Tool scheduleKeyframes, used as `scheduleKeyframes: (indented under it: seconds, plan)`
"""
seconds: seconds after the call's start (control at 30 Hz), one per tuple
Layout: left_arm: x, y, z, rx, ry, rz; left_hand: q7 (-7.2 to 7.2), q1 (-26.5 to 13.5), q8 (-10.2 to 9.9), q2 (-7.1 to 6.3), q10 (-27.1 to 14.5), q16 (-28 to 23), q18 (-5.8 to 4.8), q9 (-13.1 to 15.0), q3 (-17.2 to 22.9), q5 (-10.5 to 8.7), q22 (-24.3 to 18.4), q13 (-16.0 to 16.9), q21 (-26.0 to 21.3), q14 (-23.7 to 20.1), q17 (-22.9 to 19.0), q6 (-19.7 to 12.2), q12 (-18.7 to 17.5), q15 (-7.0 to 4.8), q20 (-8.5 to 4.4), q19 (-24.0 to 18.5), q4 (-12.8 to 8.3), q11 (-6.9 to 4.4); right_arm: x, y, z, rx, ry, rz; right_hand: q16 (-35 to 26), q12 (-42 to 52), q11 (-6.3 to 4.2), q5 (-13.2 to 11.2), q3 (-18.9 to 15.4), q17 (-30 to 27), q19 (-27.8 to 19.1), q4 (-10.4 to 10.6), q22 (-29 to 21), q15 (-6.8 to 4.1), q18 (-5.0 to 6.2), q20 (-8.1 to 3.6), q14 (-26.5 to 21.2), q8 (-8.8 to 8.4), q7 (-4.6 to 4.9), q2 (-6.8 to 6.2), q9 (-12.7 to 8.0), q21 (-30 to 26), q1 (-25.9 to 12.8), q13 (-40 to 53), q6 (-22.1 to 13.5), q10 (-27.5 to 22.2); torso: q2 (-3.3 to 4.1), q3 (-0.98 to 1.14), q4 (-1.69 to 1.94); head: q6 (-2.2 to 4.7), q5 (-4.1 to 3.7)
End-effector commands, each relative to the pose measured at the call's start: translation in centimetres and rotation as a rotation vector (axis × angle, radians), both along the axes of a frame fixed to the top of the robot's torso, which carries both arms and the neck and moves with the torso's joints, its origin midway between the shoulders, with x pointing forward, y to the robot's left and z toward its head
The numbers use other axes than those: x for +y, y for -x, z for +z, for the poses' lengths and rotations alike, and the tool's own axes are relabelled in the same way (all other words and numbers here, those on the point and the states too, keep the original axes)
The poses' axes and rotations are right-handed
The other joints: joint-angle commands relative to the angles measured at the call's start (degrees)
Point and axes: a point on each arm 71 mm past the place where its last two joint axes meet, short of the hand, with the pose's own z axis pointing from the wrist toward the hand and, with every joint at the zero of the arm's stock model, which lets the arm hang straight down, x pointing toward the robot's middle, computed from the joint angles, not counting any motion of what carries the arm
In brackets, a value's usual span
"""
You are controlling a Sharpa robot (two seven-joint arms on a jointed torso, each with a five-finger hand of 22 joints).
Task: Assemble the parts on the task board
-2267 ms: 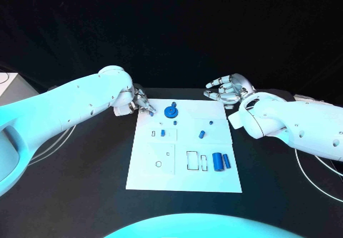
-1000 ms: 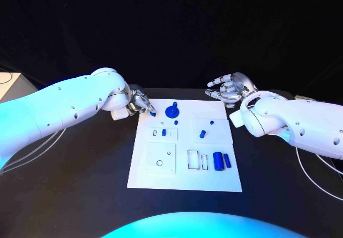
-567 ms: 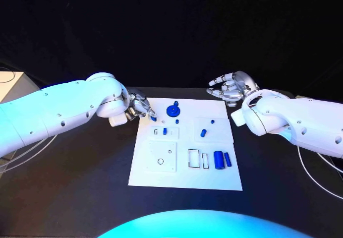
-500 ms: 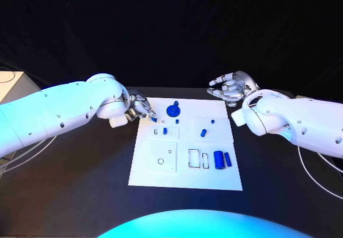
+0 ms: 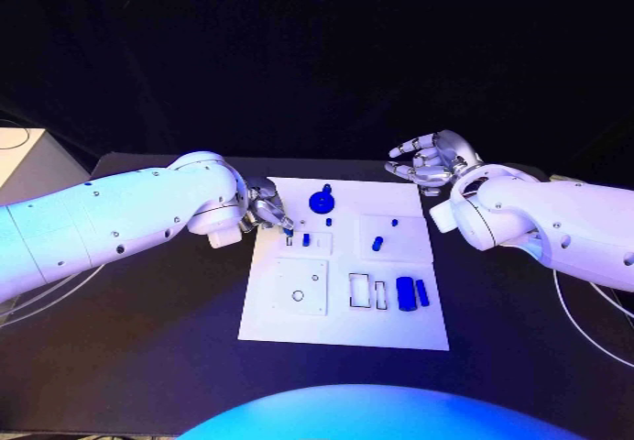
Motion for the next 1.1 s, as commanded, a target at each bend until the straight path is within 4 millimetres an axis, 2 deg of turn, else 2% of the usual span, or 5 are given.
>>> scheduleKeyframes:
  seconds: [0.03,0.53,1.1]
  plan:
    - [0.0,0.1,0.0,-0.046,-0.032,0.003,-1.26,-0.5,0.2,0.02,0.4,0.2,-0.36,0.0,12.1,0.30,0.0,0.2,0.2,6.1,15.1,1.8,0.3,-0.43,0.03,0.3,-12.4,-0.02,0.1,0.1,0.0,-0.006,0.007,0.022,-0.4,-0.1,0.02,0.2,0.3,1.8,-0.3,0.1,0.2,-0.24,0.86,-0.12,2.4,0.25,0.06,-0.16,0.1,-0.3,-0.5,1.7,-0.3,-0.2,0.03,-0.03,0.01,-0.21,-0.11]
    - [-0.4,0.5,-1.1,-0.042,-0.073,-0.018,-1.29,-0.6,0.2,0.02,0.5,0.2,-0.34,0.0,12.1,0.46,-0.1,0.3,0.2,6.1,15.1,1.9,0.4,-0.46,0.01,0.2,-12.4,-0.05,0.2,0.1,0.0,-0.009,0.010,0.025,-0.4,-0.1,0.01,0.3,0.4,1.9,-0.3,0.0,0.2,-0.25,0.87,-0.12,2.4,0.37,0.06,-0.25,0.1,-0.5,-0.6,1.7,-0.4,-0.2,0.09,-0.07,-0.03,-0.67,-0.05]
    - [-0.7,0.6,-1.4,-0.046,-0.102,-0.048,-1.33,-0.7,0.2,-0.03,0.6,0.2,-0.37,0.0,12.1,0.57,0.0,0.3,0.3,6.1,15.1,1.9,0.4,-0.48,-0.02,0.3,-12.5,-0.08,0.1,0.1,-0.1,-0.008,0.011,0.026,-0.4,-0.1,0.01,0.3,0.4,1.9,-0.3,0.0,0.2,-0.25,0.87,-0.12,2.4,0.37,0.06,-0.25,0.1,-0.5,-0.6,1.7,-0.4,-0.2,0.02,0.00,-0.01,-1.05,-0.12]
